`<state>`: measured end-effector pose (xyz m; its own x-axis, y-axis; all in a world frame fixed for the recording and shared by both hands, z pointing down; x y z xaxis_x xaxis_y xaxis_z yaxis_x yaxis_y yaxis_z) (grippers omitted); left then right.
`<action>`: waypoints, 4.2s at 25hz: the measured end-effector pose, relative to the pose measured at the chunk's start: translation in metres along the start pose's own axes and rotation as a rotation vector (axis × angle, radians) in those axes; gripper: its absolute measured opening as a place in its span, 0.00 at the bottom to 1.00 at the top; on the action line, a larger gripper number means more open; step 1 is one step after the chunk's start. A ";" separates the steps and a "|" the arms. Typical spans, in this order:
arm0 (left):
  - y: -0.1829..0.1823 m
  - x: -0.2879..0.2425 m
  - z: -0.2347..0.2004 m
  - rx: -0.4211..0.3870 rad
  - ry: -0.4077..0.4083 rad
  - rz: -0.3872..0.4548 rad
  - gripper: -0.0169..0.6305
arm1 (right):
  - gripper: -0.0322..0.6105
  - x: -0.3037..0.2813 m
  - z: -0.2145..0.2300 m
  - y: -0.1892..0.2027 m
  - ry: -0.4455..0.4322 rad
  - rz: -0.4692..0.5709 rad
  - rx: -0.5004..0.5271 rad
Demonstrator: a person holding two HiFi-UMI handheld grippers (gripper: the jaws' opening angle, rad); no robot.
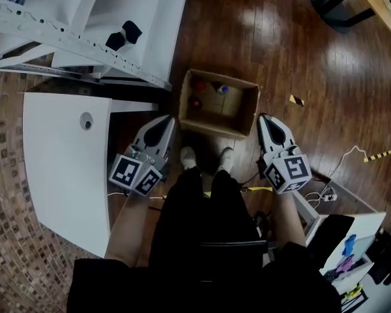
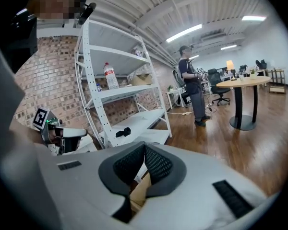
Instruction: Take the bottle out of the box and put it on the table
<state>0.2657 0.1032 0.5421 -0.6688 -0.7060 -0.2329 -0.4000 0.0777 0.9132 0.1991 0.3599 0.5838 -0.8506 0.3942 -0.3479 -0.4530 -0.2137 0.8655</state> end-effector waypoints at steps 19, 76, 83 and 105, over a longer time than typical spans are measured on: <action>0.309 -0.180 -0.149 -0.096 0.134 0.078 0.02 | 0.25 -0.218 0.138 0.287 -0.010 -0.143 0.273; 0.417 -0.233 -0.180 -0.111 0.174 0.018 0.02 | 0.55 -0.420 0.296 0.537 0.187 -0.373 -0.008; 0.416 -0.244 -0.160 -0.269 0.182 0.076 0.02 | 0.54 -0.405 0.275 0.522 0.176 -0.375 0.054; 0.160 -0.173 -0.041 -0.289 0.172 0.114 0.02 | 0.54 -0.170 0.101 0.159 0.107 -0.176 0.152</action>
<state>0.3426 0.2089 0.7425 -0.5737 -0.8145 -0.0868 -0.1187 -0.0222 0.9927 0.2983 0.3492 0.8166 -0.7894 0.3146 -0.5272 -0.5583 -0.0106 0.8296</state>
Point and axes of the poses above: the fingertips, and each gripper's own axes: x backward along the fingers, z to its right, y out of its underside, the point moved 4 cm from there along x, backward along the fingers, and after that the axes turned 6 degrees about -y, right-handed, at the moved point
